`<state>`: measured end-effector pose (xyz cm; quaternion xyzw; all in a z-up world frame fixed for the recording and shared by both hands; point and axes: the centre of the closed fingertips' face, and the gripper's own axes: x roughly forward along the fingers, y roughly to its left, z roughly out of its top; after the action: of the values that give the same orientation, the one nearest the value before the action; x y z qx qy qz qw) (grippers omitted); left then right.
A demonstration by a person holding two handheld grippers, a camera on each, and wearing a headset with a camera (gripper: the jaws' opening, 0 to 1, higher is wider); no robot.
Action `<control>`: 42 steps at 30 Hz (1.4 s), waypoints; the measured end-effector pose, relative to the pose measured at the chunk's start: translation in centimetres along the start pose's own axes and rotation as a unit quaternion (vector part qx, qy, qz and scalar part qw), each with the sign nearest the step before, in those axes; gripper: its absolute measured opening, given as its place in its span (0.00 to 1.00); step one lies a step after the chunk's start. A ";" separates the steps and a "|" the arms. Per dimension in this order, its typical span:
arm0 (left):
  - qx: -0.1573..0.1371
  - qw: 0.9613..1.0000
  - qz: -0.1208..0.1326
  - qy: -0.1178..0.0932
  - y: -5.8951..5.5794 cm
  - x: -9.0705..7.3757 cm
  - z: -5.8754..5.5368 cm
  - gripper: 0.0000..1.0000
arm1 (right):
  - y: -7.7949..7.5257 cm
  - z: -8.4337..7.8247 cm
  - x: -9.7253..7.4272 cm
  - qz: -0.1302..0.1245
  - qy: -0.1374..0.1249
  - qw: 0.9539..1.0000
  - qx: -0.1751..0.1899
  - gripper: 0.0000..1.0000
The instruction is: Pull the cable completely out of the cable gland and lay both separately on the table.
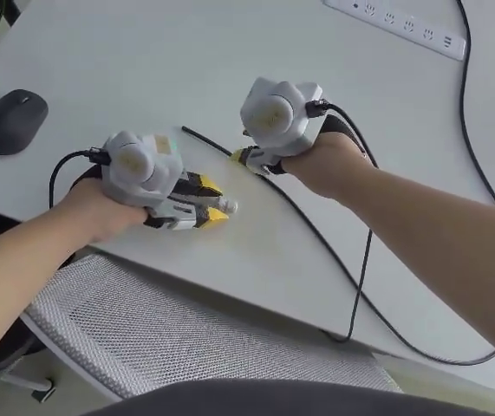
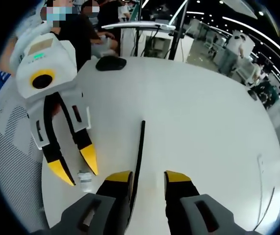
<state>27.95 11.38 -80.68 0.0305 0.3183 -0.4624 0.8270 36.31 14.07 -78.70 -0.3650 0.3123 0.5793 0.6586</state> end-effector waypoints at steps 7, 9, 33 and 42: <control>0.001 1.000 0.004 0.002 -0.2 -0.1 0.4 0.29 | -0.8 -0.4 -2.1 -0.025 -0.016 0.999 0.022 0.31; 0.002 1.000 0.005 0.001 -0.3 -0.2 0.6 0.31 | -1.0 -0.5 -2.8 -0.032 -0.024 0.999 0.036 0.33; -0.038 0.998 0.034 -0.029 -2.4 -4.8 3.1 0.53 | 0.6 -0.6 -13.4 -0.086 -0.135 0.978 0.135 0.43; -0.044 0.998 0.040 -0.037 -4.0 -6.8 4.4 0.61 | 1.8 -2.7 -18.1 -0.115 -0.188 0.953 0.205 0.50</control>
<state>24.48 12.64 -72.44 -0.0105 0.3061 -0.4152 0.8566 32.10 2.18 -65.27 -0.1396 0.2505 0.4812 0.8284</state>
